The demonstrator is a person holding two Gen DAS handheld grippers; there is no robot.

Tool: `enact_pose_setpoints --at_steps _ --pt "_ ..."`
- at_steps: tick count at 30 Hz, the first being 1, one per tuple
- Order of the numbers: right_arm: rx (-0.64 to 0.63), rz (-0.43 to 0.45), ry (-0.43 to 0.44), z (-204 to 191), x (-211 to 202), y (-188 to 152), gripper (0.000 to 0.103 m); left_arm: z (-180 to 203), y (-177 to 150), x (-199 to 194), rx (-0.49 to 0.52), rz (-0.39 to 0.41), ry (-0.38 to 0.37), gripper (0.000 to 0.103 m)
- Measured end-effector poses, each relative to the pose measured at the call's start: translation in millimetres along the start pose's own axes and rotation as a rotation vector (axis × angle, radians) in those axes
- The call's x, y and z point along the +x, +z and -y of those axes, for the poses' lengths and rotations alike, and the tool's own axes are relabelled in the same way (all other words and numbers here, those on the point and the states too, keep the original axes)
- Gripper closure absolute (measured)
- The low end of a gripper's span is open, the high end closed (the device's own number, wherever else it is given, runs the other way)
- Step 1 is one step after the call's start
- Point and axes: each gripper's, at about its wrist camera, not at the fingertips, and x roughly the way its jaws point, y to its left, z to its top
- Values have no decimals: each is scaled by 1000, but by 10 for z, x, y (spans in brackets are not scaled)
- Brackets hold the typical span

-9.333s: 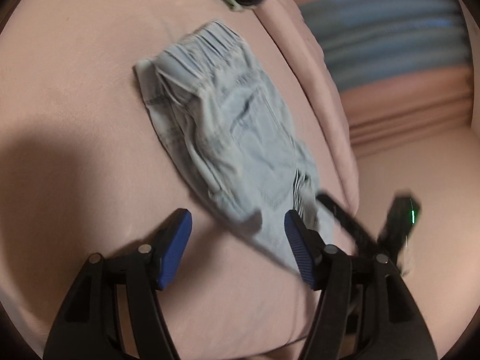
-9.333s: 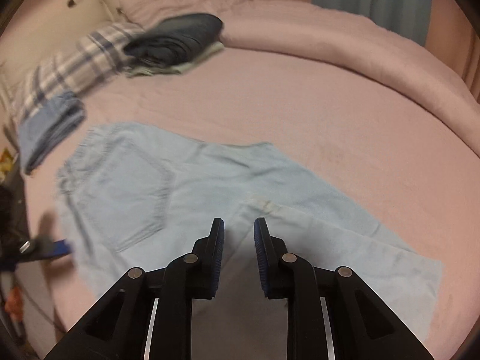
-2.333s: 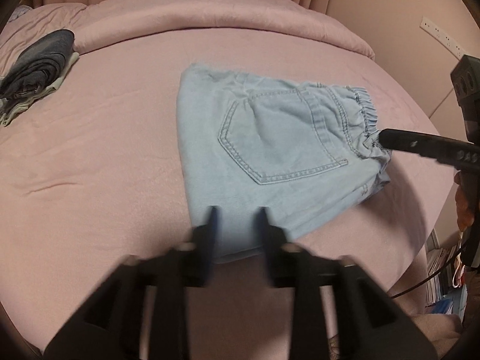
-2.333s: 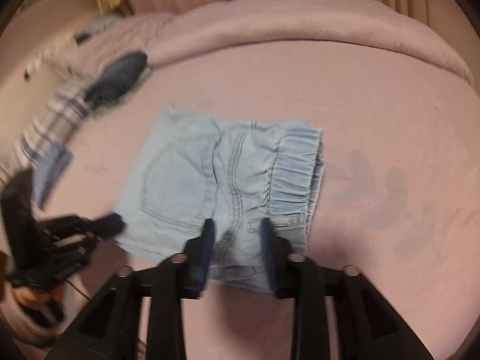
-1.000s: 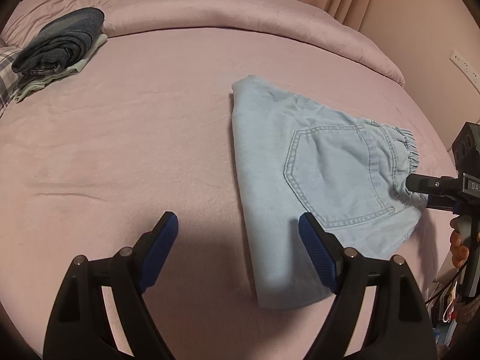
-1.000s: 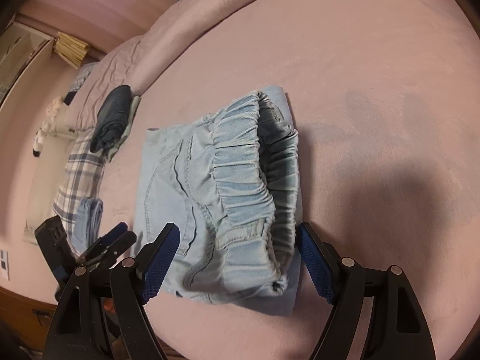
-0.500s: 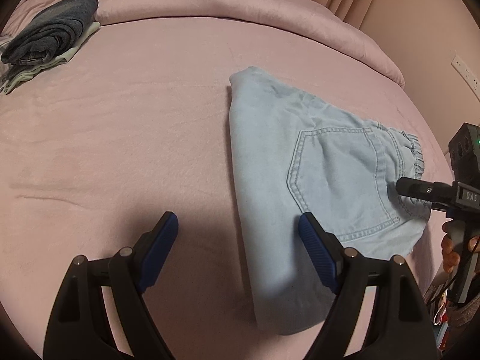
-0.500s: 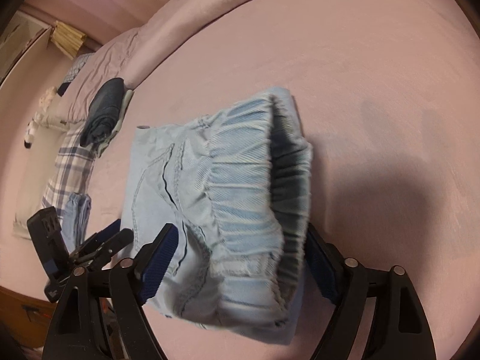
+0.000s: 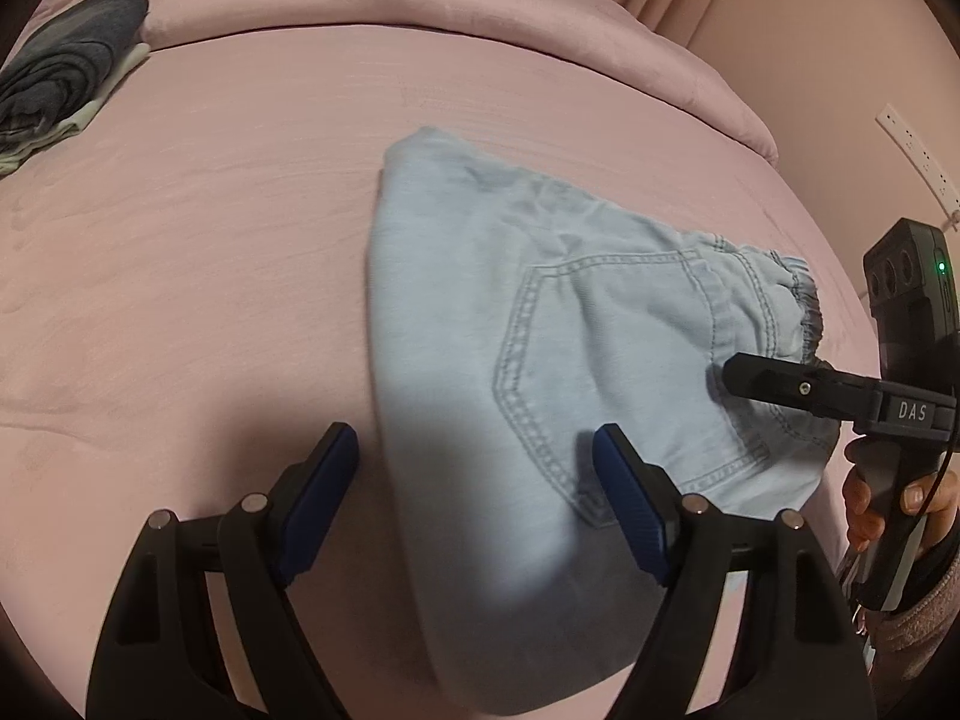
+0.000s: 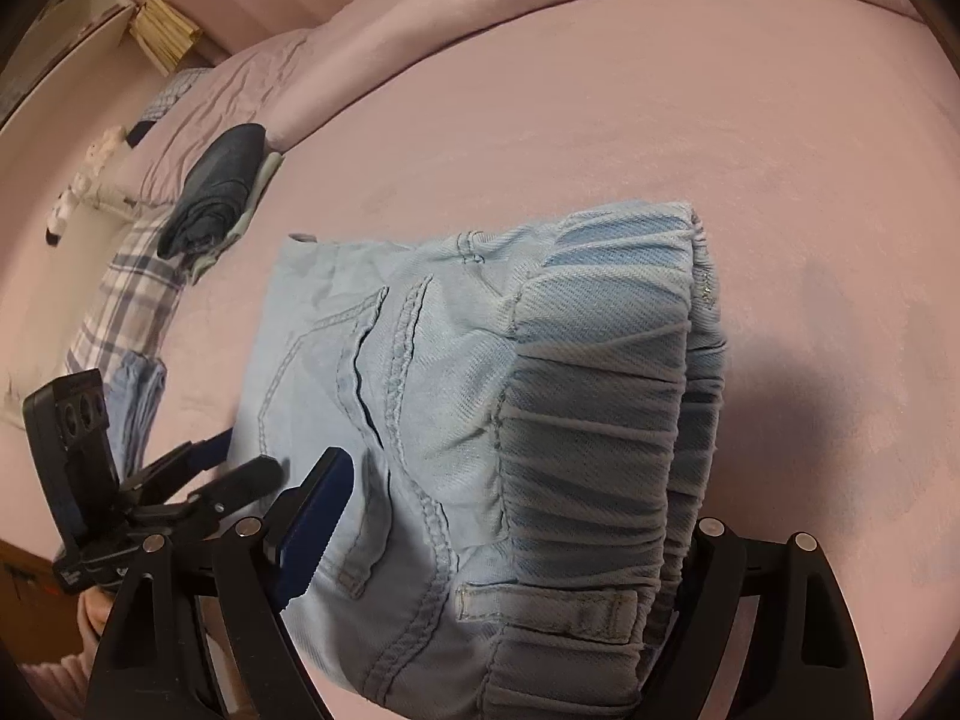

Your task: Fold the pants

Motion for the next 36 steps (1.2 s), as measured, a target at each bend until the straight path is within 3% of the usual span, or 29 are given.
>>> enact_pose_setpoints --at_steps 23,27,36 --pt "-1 9 9 -41 21 18 16 155 126 129 18 -19 -13 24" --pt "-2 10 8 -43 24 31 16 159 135 124 18 -20 -6 29" --pt "-4 30 -10 -62 -10 20 19 233 116 95 39 -14 55 50"
